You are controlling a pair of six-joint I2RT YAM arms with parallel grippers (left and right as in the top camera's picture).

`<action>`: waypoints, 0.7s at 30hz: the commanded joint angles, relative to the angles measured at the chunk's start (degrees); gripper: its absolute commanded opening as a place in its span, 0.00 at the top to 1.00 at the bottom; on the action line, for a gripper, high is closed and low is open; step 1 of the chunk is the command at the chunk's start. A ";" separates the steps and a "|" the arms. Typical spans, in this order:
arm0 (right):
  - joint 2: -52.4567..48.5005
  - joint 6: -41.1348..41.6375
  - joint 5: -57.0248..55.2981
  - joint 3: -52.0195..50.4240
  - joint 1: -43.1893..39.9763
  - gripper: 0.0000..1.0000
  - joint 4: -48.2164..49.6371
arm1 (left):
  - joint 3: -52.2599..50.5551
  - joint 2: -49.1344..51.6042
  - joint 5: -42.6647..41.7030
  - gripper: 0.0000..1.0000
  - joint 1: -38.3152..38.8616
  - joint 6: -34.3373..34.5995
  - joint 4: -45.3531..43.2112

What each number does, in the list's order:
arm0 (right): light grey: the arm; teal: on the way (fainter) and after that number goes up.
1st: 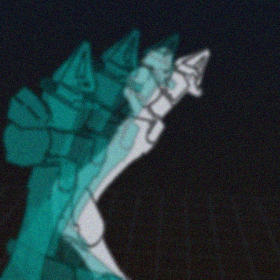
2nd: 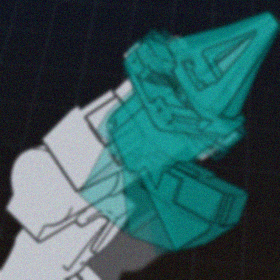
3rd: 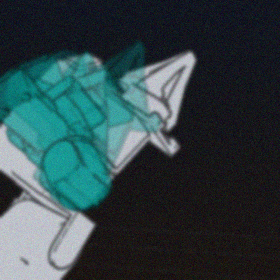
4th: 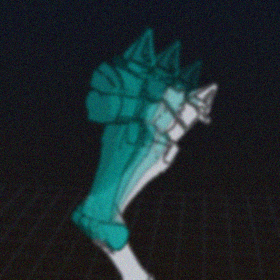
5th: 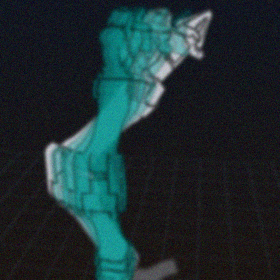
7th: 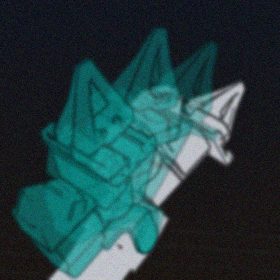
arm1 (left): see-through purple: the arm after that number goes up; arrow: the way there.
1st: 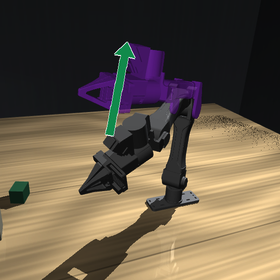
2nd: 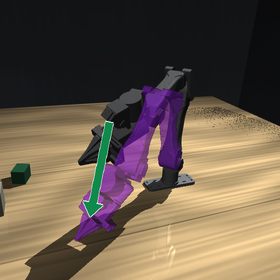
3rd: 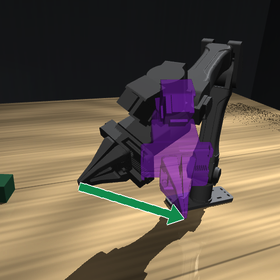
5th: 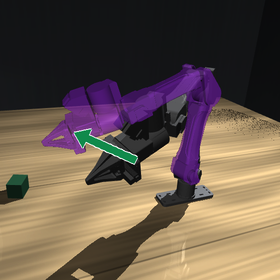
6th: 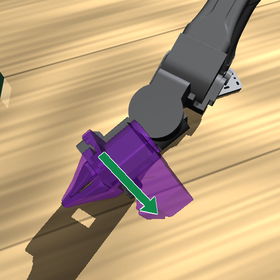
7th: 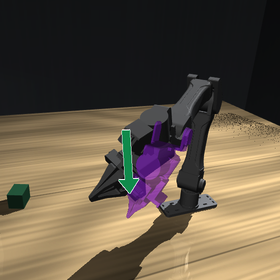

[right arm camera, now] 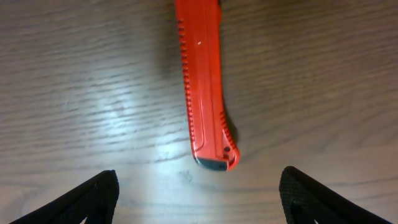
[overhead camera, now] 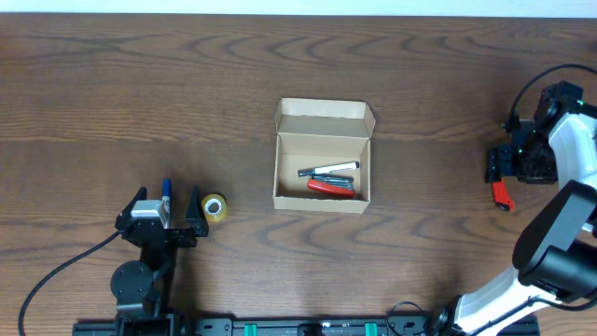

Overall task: Pack container
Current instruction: 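Lower the right gripper and grasp the red box cutter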

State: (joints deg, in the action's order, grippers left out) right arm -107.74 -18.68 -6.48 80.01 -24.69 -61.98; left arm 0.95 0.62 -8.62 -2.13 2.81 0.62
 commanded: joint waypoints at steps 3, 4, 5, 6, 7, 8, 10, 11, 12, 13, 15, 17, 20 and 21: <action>-2.86 -0.68 -0.55 -0.13 -0.83 0.22 1.70 | -0.68 -0.31 -1.95 0.05 0.24 0.20 2.54; -3.26 -0.68 -0.24 -0.13 -0.83 0.23 2.05 | -0.68 -0.31 -1.95 0.05 0.24 0.20 2.54; -3.91 -0.68 -0.11 -0.13 -0.81 0.23 2.51 | -0.68 -0.31 -1.95 0.05 0.24 0.20 2.54; -4.37 -0.68 -0.13 -0.13 -0.79 0.23 2.84 | -0.68 -0.31 -1.95 0.05 0.24 0.20 2.54; -4.94 -0.68 -0.13 -0.13 -0.72 0.23 3.08 | -0.68 -0.31 -1.95 0.05 0.24 0.20 2.54; -5.49 -0.68 -0.15 -0.13 -0.74 0.24 3.34 | -0.68 -0.31 -1.97 0.05 0.24 0.20 2.54; -6.54 -0.68 -0.15 -0.13 -0.90 0.24 4.04 | -0.68 -0.31 -1.95 0.05 0.24 0.22 2.54; -6.84 -0.68 -0.13 -0.13 -0.90 0.25 4.35 | -0.68 -0.31 -1.95 0.05 0.24 0.20 2.54; -7.34 -0.66 -0.13 -0.13 -0.87 0.25 4.72 | -0.68 -0.31 -1.95 0.05 0.24 0.20 2.51; -7.69 -0.66 -0.13 -0.13 -0.83 0.25 5.07 | -0.68 -0.31 -1.95 0.05 0.24 0.20 2.54; -8.33 -0.66 -0.15 -0.13 -0.83 0.26 5.77 | -0.68 -0.31 -1.95 0.05 0.24 0.22 2.54; -8.83 -0.66 -0.15 -0.13 -0.85 0.27 6.38 | -0.68 -0.31 -1.95 0.04 0.24 0.20 2.54; -9.51 -0.66 -0.15 -0.13 -0.85 0.27 7.41 | -0.68 -0.31 -1.95 0.05 0.24 0.20 2.51; -9.62 -0.66 -0.13 -0.15 -0.83 0.27 7.61 | -0.68 -0.31 -1.95 0.05 0.24 0.20 2.54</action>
State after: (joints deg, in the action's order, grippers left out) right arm -116.05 -18.70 -6.44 80.01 -25.08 -54.85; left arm 0.95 0.62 -8.64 -2.13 2.81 0.62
